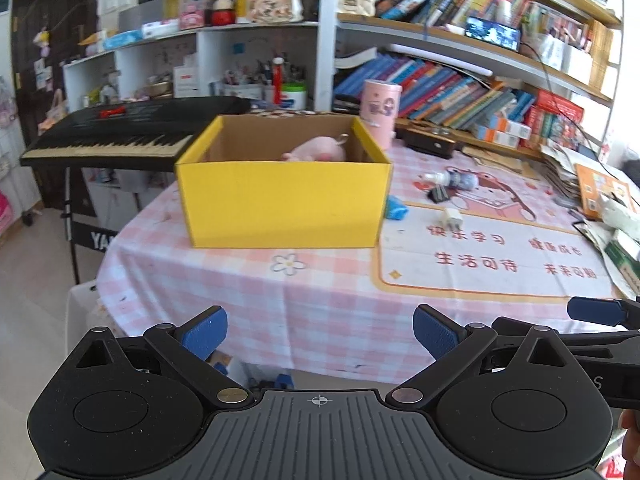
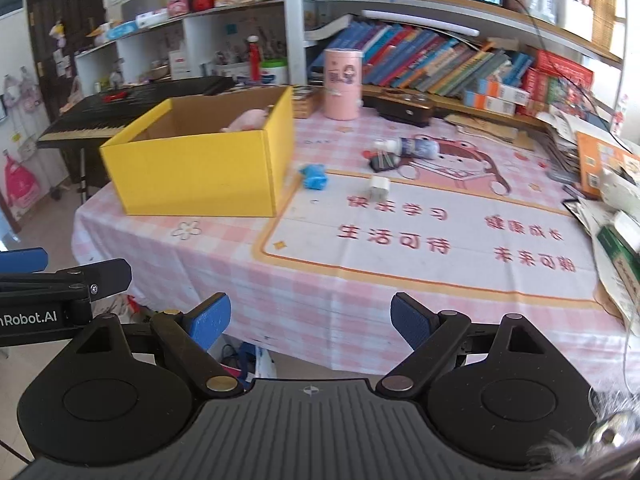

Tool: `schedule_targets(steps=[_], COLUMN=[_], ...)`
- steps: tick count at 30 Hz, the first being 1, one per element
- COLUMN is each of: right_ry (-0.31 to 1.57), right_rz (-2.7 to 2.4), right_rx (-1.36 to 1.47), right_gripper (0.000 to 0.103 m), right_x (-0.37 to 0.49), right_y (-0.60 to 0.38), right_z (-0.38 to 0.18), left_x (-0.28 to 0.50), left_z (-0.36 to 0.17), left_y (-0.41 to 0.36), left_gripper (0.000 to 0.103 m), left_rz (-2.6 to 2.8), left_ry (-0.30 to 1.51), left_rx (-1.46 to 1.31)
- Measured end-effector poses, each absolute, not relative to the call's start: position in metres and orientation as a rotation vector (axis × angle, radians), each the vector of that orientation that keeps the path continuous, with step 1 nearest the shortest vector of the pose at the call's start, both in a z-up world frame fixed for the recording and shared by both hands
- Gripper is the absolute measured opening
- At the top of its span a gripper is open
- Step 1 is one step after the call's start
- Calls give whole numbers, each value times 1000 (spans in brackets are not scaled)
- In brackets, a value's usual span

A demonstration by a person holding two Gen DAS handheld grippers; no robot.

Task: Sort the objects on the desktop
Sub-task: 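Withdraw both tools from the yellow box back over the table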

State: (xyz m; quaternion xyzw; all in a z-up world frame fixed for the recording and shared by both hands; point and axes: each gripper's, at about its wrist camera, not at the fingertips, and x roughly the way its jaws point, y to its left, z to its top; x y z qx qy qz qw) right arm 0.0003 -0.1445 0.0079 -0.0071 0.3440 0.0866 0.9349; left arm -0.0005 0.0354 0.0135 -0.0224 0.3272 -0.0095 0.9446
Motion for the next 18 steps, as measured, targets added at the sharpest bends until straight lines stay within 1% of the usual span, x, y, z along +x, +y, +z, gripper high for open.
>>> schedule_targets(steps=[18], right_ry=[724], right_rz=[27], right_rx=[33], right_gripper=[87], right_x=[18], right_y=[-201], right_z=[5], left_x=[37], left_z=[10], left_y=[-21], left_gripper=[101], left_rz=[-172], left_ry=[682], left_rx=[9])
